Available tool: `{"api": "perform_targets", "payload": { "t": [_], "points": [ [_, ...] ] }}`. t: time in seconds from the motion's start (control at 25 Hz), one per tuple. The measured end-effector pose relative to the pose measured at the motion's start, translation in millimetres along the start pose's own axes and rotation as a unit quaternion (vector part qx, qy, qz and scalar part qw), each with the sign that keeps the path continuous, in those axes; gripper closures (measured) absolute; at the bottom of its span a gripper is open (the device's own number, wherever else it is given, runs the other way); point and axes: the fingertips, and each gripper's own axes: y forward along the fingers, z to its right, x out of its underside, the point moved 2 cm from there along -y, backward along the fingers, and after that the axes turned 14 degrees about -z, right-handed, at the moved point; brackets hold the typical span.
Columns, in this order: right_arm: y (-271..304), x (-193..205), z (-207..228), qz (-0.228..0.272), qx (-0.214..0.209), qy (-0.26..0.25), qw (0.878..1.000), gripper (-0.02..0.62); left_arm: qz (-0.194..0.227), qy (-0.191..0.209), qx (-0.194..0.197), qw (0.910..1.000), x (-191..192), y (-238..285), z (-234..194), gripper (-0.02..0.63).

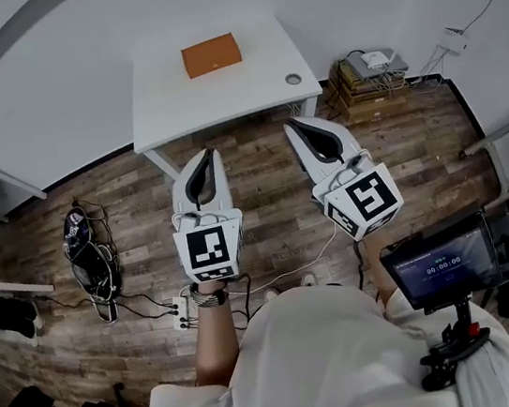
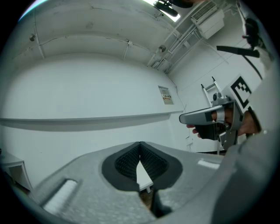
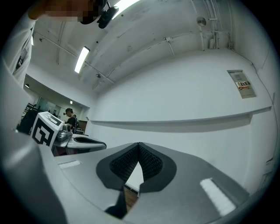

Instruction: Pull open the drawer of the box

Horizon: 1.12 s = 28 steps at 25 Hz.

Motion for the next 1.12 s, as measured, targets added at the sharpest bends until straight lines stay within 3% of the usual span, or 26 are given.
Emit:
{"api": "perform_targets", "payload": {
  "t": [0.24,0.72,1.12],
  "points": [
    [-8,14,-2,-0.031,0.0,-0.007,0.999,0.594,0.004,-0.012,-0.007,0.9999,-3,-10,6,0.601],
    [-39,30,37,-0.037,-0.015,0.01,0.999,0.594,-0.012,-0.013,-0.017,0.9997,-7,-2,60,0.601],
    [-42,34,49,-0.034,-0.023,0.011,0.999,0.594,-0.016,-0.016,-0.029,0.9993,-5,5,72,0.601]
  ]
}}
